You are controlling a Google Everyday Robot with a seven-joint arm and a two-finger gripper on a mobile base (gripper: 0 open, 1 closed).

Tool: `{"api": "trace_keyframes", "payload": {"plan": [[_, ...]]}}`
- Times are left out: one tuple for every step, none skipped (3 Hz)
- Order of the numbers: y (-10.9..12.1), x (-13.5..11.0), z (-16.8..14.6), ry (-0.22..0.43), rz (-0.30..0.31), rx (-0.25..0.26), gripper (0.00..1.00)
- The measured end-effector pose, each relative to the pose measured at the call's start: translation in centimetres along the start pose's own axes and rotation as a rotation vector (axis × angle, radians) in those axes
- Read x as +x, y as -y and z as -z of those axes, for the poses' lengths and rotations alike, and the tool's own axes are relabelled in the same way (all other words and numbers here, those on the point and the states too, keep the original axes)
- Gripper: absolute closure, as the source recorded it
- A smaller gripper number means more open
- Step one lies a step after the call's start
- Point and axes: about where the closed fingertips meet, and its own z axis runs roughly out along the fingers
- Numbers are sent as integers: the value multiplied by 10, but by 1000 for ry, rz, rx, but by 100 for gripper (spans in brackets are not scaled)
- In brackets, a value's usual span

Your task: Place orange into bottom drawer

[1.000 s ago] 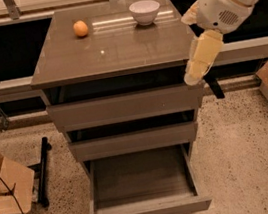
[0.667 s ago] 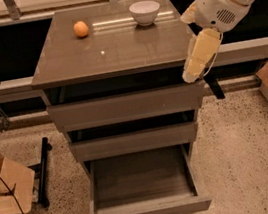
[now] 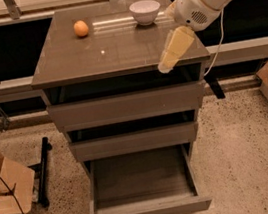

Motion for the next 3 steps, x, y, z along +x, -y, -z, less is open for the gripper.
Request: {"api": "trace_keyframes", "payload": {"plan": [[41,-33,-47,105,9,20,0],[80,-66,-94,197,6,13,0],[91,-72,-92,218,6,31,0]]}}
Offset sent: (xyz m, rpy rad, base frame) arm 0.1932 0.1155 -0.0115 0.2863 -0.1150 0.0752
